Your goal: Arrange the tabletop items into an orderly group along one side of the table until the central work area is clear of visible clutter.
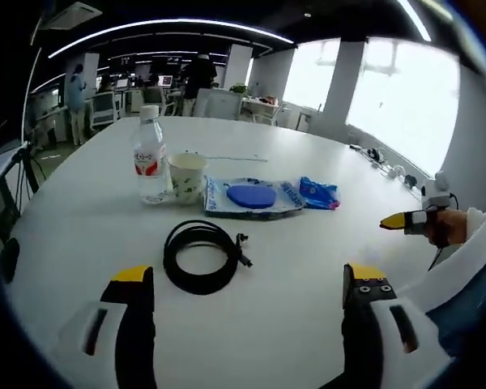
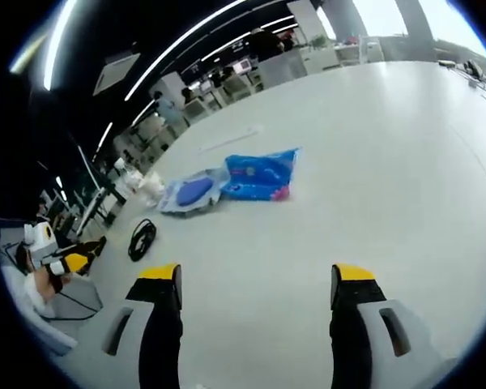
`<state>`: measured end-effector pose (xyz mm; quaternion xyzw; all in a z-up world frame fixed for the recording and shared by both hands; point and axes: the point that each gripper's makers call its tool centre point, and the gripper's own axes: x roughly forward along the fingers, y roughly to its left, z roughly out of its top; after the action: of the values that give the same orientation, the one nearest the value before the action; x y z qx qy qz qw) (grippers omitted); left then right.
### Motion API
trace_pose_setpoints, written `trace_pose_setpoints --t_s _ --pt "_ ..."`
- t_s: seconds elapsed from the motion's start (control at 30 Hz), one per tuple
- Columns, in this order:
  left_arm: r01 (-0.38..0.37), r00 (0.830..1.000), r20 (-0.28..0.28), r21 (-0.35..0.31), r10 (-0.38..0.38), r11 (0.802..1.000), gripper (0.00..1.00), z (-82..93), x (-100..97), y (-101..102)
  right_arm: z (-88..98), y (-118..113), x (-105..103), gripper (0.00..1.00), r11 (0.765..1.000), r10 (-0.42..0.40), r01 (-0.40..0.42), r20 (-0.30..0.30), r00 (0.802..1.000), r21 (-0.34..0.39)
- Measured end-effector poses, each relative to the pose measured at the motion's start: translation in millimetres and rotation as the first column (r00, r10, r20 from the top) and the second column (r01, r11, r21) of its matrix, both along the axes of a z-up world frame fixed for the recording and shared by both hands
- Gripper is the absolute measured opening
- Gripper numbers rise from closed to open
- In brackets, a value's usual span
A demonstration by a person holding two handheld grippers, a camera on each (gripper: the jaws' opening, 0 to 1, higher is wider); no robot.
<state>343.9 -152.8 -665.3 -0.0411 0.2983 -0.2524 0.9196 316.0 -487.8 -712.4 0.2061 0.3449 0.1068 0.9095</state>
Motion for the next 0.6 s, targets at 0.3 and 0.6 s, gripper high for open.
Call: trace_pose_setpoints --t_s 0.3,0.6 --pt "-0.004 1.0 0.013 0.023 0.004 1.0 1.0 -1.5 -4.7 20 -0.5 14 3 0.73 1.0 -0.006 0.006 0.001 1.0 0.014" --pt "0.031 0.999 0.04 0.054 -0.033 0.998 1.0 1.8 -14.7 27 0.4 20 3 0.72 0.999 -0.021 0.021 -0.002 1.0 0.028"
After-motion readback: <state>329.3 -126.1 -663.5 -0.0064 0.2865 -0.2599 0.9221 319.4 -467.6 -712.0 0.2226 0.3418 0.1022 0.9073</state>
